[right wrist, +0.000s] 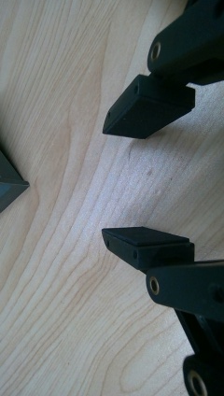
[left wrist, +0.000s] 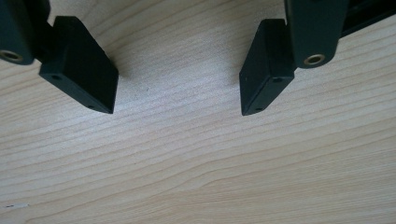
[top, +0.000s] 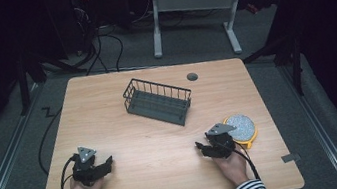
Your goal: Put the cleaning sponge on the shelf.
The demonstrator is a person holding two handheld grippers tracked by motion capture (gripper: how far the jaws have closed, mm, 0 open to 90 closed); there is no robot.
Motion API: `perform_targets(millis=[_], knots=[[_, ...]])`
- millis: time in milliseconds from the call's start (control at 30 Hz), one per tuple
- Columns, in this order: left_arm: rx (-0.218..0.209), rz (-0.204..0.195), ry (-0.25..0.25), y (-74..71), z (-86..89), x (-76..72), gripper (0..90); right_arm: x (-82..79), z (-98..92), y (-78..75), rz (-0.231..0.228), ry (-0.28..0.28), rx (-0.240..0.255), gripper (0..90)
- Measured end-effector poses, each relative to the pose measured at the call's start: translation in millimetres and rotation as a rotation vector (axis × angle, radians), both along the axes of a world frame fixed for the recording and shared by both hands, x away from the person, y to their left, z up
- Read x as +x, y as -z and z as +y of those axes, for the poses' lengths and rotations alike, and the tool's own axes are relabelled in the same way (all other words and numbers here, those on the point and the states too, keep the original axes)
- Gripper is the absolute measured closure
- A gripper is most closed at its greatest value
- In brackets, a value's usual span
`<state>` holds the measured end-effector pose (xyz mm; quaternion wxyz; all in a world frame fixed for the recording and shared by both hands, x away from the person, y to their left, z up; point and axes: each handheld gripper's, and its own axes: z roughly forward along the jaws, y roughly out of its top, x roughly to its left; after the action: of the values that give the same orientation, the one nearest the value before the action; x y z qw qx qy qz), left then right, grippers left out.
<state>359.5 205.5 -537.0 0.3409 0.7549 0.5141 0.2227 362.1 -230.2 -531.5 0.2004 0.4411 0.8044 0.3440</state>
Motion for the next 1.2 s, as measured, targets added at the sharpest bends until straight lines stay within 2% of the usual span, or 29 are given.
perform_targets(millis=[500,800,867,933,967,1100,1200], knots=[[-0.002,0.005,0.005,-0.2,-0.1,1.0,27.8,-0.1,0.2,-0.1,0.001,0.003,0.0,44.0],[-0.002,0.003,-0.011,-0.3,-1.8,2.0,28.4,-0.4,0.6,-0.4,0.005,0.012,0.004,45.1],[-0.025,0.016,-0.022,-1.4,-2.3,3.3,28.2,2.5,-2.3,-2.5,0.035,0.02,0.03,46.3],[-0.031,0.029,-0.02,-2.9,-2.6,4.5,28.6,4.4,-5.7,-4.3,0.07,0.033,0.068,47.4],[-0.027,0.034,-0.019,-3.4,-2.9,5.2,28.9,5.1,-6.7,-5.1,0.076,0.038,0.07,47.8],[-0.029,0.042,-0.01,-5.0,-4.2,7.2,29.1,5.2,-8.8,-6.7,0.085,0.04,0.056,48.2],[-0.05,0.045,0.002,-9.9,-6.1,9.2,29.8,2.1,-13.5,-14.1,0.077,0.037,0.086,49.5]])
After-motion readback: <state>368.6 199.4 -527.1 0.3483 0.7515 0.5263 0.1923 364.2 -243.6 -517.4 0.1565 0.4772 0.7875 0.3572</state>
